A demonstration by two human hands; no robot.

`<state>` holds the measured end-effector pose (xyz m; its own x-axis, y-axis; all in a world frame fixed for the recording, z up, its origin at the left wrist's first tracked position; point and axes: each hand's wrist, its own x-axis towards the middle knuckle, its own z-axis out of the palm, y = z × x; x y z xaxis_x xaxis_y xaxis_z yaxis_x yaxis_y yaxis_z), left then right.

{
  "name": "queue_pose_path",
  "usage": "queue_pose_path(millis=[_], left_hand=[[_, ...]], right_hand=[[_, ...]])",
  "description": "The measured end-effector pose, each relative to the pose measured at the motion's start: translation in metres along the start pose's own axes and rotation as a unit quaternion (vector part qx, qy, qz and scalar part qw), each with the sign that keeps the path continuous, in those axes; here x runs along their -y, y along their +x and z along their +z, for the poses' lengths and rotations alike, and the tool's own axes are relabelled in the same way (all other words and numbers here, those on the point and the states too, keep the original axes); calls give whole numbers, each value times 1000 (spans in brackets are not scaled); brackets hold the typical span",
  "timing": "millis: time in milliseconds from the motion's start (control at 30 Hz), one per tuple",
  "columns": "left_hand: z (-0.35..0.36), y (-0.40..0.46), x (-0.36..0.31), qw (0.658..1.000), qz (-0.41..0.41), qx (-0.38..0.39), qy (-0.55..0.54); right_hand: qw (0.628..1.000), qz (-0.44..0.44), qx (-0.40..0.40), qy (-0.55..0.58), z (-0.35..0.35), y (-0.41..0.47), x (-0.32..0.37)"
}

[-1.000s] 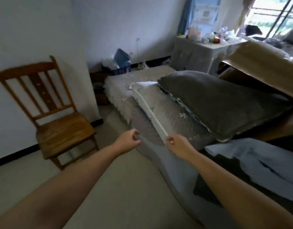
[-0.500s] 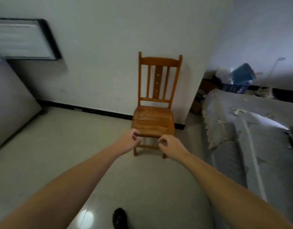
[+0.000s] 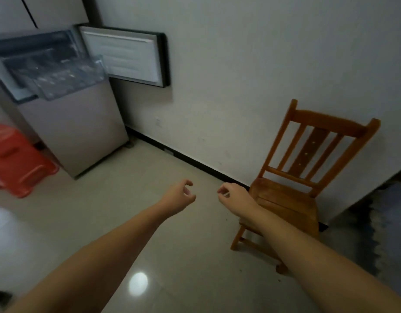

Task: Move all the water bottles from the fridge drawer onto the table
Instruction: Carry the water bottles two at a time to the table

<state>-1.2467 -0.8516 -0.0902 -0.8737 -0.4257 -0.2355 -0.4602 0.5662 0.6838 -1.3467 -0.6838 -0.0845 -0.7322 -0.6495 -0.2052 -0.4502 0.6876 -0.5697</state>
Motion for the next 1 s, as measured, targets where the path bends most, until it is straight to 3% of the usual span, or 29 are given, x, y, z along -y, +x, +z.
queue_pose_path(millis=[533, 800, 1000], left_hand=[[-111, 279, 12, 989, -96, -106, -36], [-177, 341, 56, 963, -199, -167, -72], [-257, 391, 115, 952, -219, -210, -46]], right_hand=[[992, -110, 58, -25, -66, 346, 37], [972, -194, 129, -40, -53, 476, 114], [957, -244, 155, -39, -17, 570, 195]])
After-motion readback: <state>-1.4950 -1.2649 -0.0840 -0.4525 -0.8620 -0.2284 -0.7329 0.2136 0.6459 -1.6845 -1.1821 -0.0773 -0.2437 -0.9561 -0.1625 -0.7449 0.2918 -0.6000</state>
